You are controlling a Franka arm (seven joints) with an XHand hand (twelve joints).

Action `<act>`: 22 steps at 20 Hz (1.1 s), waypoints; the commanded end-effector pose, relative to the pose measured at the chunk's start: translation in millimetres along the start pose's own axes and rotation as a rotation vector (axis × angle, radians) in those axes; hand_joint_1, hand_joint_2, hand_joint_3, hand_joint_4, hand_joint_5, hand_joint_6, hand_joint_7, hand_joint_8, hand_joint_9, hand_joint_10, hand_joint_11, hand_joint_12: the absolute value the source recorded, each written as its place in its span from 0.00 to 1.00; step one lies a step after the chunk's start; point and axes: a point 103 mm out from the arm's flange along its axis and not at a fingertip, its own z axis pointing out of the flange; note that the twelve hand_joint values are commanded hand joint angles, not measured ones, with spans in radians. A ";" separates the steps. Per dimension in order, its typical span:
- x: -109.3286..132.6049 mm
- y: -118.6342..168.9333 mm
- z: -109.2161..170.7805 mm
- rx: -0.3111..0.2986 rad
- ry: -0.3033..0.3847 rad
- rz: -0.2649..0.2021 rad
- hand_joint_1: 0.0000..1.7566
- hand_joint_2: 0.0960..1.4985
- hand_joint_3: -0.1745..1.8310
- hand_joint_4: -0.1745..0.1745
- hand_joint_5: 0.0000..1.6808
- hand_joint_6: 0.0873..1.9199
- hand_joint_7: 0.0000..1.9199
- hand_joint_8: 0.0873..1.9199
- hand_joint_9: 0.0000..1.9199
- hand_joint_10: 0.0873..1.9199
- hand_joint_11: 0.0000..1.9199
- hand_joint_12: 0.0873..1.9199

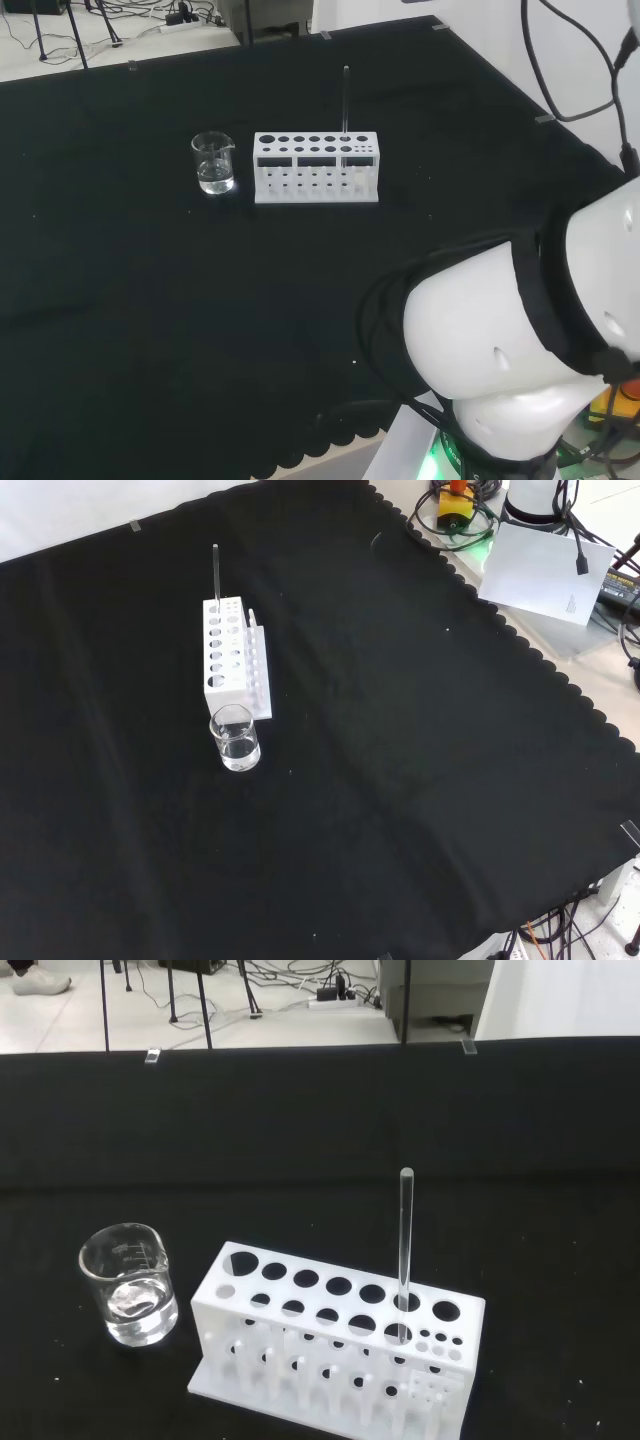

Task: Take the glass rod from the white test tube rack.

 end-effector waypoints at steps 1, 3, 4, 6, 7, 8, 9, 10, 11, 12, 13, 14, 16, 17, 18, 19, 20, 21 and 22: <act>-1.7 25.7 16.0 0.007 -0.018 -0.035 0.36 0.53 0.40 0.22 0.12 0.00 0.19 0.45 0.35 0.42 0.07 0.73; 1.0 33.1 21.4 0.014 -0.023 -0.052 0.36 0.53 0.40 0.22 0.12 0.00 0.20 0.45 0.37 0.42 0.08 0.73; 2.5 37.0 24.2 0.018 -0.025 -0.058 0.36 0.54 0.40 0.23 0.13 0.00 0.21 0.45 0.38 0.43 0.08 0.73; 5.3 45.5 30.8 0.032 -0.030 -0.067 0.37 0.54 0.40 0.23 0.13 0.00 0.22 0.45 0.39 0.43 0.09 0.73; 6.1 49.1 33.7 0.037 -0.033 -0.070 0.37 0.54 0.40 0.23 0.14 0.00 0.22 0.45 0.40 0.43 0.10 0.73; 6.6 52.3 36.7 0.042 -0.034 -0.074 0.37 0.54 0.40 0.23 0.14 0.00 0.23 0.45 0.40 0.43 0.10 0.73; 7.1 55.6 39.7 0.050 -0.036 -0.076 0.37 0.54 0.40 0.23 0.14 0.00 0.23 0.45 0.40 0.43 0.10 0.72; 7.6 58.4 42.5 0.058 -0.037 -0.079 0.37 0.55 0.40 0.23 0.14 0.00 0.23 0.45 0.40 0.43 0.11 0.72; 8.2 61.2 44.9 0.063 -0.039 -0.083 0.36 0.55 0.40 0.23 0.14 0.00 0.23 0.45 0.40 0.43 0.11 0.72; 8.9 64.6 47.4 0.068 -0.040 -0.087 0.36 0.55 0.40 0.22 0.14 0.00 0.23 0.45 0.41 0.43 0.11 0.72; 9.6 68.2 49.9 0.073 -0.040 -0.090 0.36 0.55 0.40 0.22 0.14 0.00 0.23 0.45 0.41 0.43 0.11 0.72; 10.3 71.2 52.7 0.075 -0.039 -0.092 0.36 0.55 0.40 0.22 0.14 0.00 0.23 0.45 0.41 0.43 0.11 0.72; 10.3 77.4 59.8 0.093 -0.037 -0.092 0.36 0.55 0.40 0.22 0.14 0.00 0.24 0.45 0.41 0.43 0.11 0.72; 9.6 80.5 63.5 0.099 -0.032 -0.091 0.36 0.55 0.40 0.22 0.14 0.00 0.24 0.45 0.41 0.43 0.11 0.72; 8.8 83.5 66.8 0.106 -0.029 -0.091 0.36 0.55 0.40 0.22 0.14 0.00 0.24 0.45 0.41 0.43 0.12 0.72; 7.6 87.1 70.3 0.112 -0.029 -0.091 0.36 0.56 0.40 0.22 0.14 0.00 0.24 0.45 0.41 0.43 0.12 0.72; 6.3 90.3 73.5 0.115 -0.030 -0.091 0.36 0.56 0.40 0.22 0.14 0.00 0.24 0.45 0.41 0.43 0.12 0.72; 4.7 93.7 76.8 0.120 -0.030 -0.091 0.36 0.56 0.40 0.22 0.15 0.00 0.24 0.45 0.41 0.43 0.12 0.72; 3.1 96.7 79.8 0.127 -0.033 -0.088 0.36 0.56 0.40 0.22 0.15 0.00 0.24 0.45 0.40 0.43 0.12 0.72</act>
